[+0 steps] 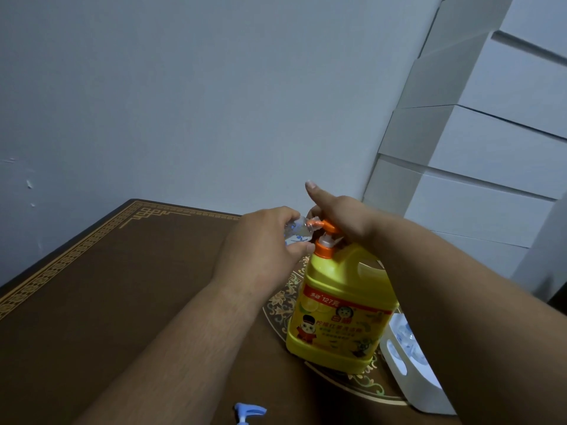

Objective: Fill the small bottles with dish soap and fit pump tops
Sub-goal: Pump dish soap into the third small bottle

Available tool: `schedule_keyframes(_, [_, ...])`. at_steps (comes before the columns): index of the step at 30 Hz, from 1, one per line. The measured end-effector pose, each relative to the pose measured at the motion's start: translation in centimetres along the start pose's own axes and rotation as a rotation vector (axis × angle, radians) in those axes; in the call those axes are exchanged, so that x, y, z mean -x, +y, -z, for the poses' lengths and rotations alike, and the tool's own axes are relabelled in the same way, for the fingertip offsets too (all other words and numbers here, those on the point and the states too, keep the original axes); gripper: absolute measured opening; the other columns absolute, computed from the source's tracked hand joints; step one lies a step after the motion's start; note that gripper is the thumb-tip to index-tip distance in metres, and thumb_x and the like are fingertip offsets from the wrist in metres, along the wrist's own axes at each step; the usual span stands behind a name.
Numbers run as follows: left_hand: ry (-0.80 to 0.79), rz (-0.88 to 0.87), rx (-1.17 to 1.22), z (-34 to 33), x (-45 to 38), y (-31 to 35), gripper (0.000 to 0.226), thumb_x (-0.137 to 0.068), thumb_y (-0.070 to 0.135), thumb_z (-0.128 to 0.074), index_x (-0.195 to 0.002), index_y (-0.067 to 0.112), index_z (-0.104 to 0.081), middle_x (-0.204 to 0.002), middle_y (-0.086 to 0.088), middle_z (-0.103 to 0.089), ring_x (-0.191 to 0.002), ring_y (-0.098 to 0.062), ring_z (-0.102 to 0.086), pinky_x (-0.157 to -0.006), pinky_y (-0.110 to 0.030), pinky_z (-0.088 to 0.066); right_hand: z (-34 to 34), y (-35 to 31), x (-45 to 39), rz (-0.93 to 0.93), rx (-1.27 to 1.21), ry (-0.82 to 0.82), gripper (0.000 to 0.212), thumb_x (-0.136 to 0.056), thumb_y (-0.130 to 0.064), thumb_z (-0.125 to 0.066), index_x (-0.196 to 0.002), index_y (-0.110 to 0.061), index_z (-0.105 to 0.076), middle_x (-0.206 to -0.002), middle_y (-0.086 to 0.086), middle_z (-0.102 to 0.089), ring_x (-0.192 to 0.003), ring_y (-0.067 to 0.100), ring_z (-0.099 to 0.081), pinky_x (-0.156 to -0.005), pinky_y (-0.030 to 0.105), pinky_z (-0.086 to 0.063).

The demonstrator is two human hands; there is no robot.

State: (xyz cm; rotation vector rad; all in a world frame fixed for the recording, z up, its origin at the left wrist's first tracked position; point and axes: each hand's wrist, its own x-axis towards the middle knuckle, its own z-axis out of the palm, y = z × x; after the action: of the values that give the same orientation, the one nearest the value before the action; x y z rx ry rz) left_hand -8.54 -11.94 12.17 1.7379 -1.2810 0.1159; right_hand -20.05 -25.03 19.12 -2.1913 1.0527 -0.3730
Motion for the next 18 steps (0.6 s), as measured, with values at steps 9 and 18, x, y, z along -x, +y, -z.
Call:
schedule_keyframes(9, [-0.051, -0.002, -0.046, -0.1, -0.1, -0.3, 0.05, -0.082, 0.055, -0.082, -0.126, 0.037, -0.07, -0.113, 0.014, -0.075, -0.092, -0.006, -0.066, -0.077, -0.027, -0.054, -0.3, -0.7, 0.2, -0.005, 0.314, -0.06, 0.031, -0.103, -0.01, -0.053, -0.133, -0.016, -0.061, -0.102, 0.006, -0.066, -0.072, 0.016, -0.06, -0.052, 0.02, -0.052])
schedule_keyframes(18, [-0.023, -0.009, -0.03, -0.1, -0.2, -0.4, 0.053, -0.081, 0.057, -0.082, -0.129, 0.038, -0.069, -0.114, 0.015, -0.075, -0.094, -0.005, -0.067, -0.081, -0.029, -0.057, -0.1, -0.2, -0.6, 0.047, 0.256, -0.026, 0.035, -0.106, -0.024, -0.051, -0.139, -0.015, -0.059, -0.119, 0.007, -0.066, -0.096, 0.024, -0.064, -0.06, 0.021, -0.047])
